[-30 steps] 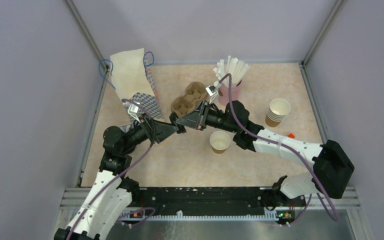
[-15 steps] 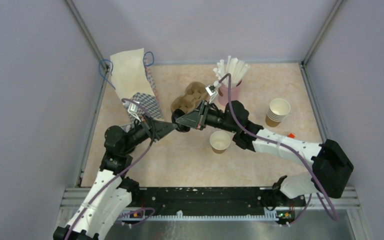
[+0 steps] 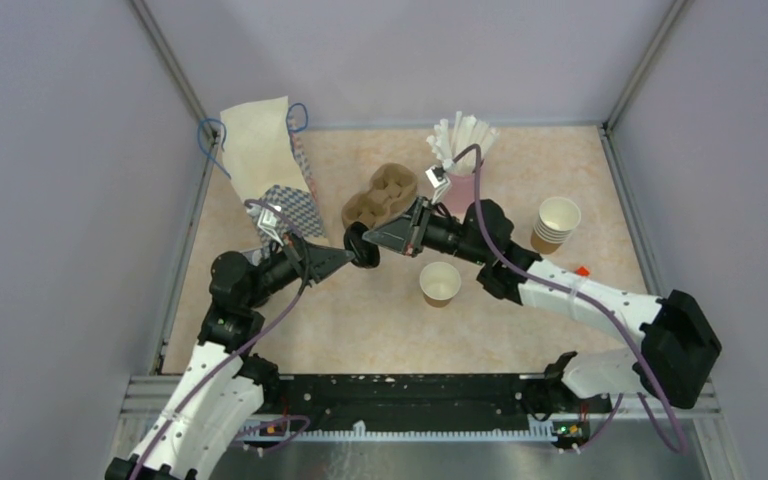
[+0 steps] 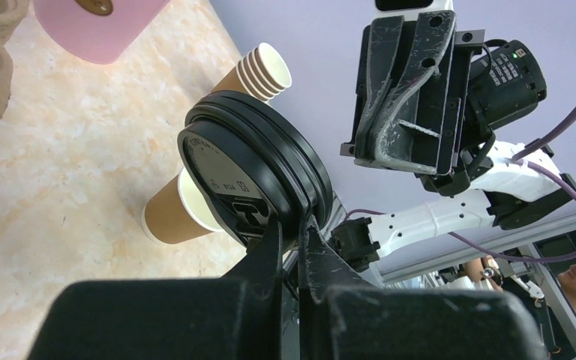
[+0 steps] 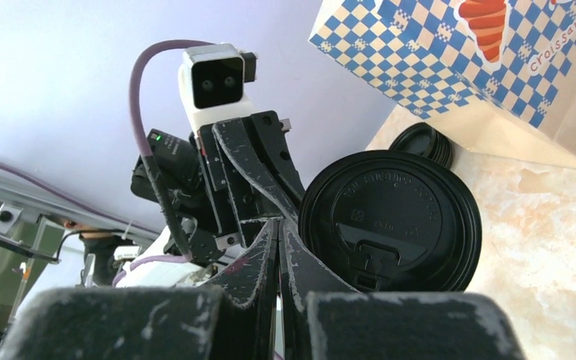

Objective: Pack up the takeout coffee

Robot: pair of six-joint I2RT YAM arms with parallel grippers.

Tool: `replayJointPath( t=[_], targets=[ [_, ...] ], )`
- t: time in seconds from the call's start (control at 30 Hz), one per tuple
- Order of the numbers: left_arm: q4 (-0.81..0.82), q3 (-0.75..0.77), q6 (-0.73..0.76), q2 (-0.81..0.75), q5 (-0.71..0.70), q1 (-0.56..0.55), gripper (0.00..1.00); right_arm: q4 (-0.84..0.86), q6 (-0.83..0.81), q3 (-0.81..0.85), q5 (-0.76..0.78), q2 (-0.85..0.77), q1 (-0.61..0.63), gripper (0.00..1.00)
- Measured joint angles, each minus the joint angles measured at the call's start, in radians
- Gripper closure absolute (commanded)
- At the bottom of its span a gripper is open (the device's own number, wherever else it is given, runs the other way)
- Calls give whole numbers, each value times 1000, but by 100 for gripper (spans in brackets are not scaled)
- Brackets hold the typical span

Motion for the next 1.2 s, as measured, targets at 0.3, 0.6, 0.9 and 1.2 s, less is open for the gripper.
replayJointPath(
  t=[0.3,0.6,0.9,1.2],
  targets=[
    [-29,0,2,0,-14,0,95,-145,-113,39,-35,3,-9,85],
    [-64,19,25,1,-14,0,93,-276,-245,129,-93,53,11,78],
    [-97,21,35,9,-15,2,90,-312,-289,160,-89,100,37,100],
    [-129,30,85,-14,-19,2,88,-311,-290,156,-80,87,43,100]
  ],
)
